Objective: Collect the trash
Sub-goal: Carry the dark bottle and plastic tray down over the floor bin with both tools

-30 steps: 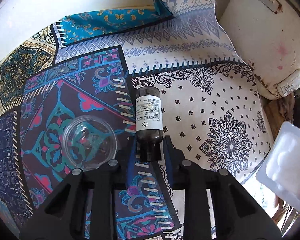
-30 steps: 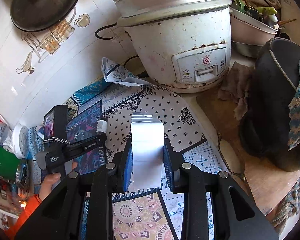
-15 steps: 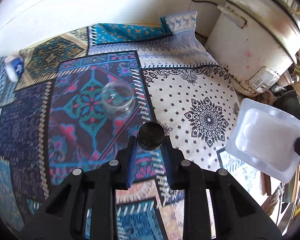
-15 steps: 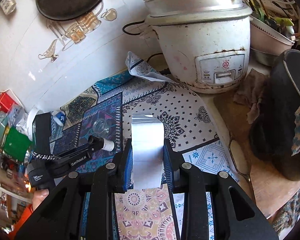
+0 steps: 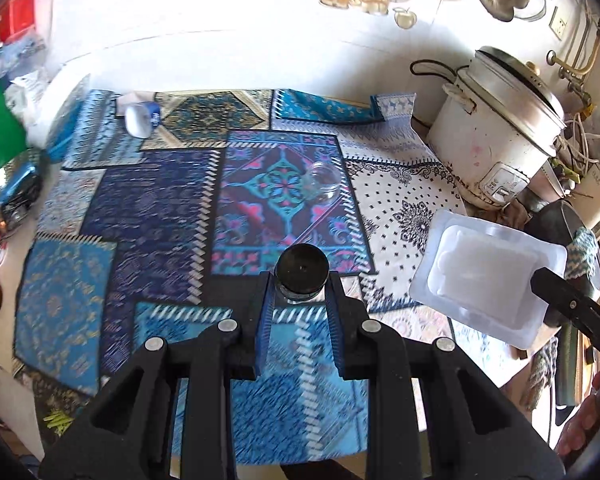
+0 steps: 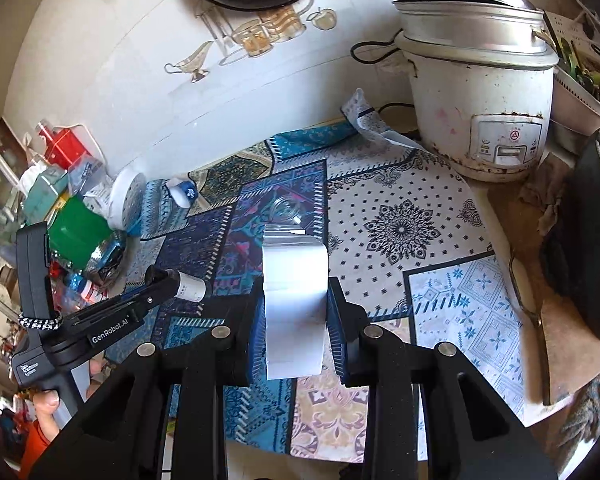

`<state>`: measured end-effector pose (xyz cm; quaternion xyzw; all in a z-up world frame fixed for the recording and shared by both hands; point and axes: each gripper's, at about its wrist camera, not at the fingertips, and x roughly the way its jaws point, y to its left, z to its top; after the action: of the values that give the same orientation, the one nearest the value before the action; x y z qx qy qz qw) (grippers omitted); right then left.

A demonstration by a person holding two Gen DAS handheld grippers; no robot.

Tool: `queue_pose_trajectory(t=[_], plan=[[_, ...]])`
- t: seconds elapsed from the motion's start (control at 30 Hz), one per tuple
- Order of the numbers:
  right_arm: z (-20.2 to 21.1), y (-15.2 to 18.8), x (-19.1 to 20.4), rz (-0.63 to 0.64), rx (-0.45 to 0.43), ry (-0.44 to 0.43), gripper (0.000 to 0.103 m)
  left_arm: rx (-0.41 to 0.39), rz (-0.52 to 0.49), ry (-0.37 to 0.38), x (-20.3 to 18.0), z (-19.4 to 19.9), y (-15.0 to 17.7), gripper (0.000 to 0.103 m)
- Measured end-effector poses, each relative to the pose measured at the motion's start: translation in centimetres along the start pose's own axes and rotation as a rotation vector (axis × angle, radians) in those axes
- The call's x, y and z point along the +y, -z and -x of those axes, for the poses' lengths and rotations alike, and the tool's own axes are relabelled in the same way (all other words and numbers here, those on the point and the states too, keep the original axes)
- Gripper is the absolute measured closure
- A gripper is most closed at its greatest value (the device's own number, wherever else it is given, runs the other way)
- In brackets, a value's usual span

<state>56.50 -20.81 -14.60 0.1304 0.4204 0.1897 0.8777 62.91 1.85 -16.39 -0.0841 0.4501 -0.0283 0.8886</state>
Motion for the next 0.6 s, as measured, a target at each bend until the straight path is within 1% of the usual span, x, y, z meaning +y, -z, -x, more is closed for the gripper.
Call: queue_pose_trajectory(t=[0.1,0.23,0.33,0.5,0.6], plan=[[1.1,2.2,2.5,0.013,-0.012,0.006,0.077,-0.016,-0.003,-0.014,1.9,2.6,2.2,0.079],[2.4,6.1,5.5,0.007,-0.017,0.030,0.077,-0.019,-0.017,0.003,4.4,5.6,5.9,0.079],[3.1,9.5,7.6,-0.004,-0.013,0.048,0.077,-0.012,-0.038,0.021,6.1,7.7,9.3,0.079],[3.8,15.6,10.4,-0.038,0.003,0.088,0.077,0.025,-0.098,0.039,8.3,10.2,15.4,0.079],[4.0,18.9,11.4,-0.065,0.034,0.095,0.077,0.050,-0.124,0.043,9.2,11.1,18.6,0.079]])
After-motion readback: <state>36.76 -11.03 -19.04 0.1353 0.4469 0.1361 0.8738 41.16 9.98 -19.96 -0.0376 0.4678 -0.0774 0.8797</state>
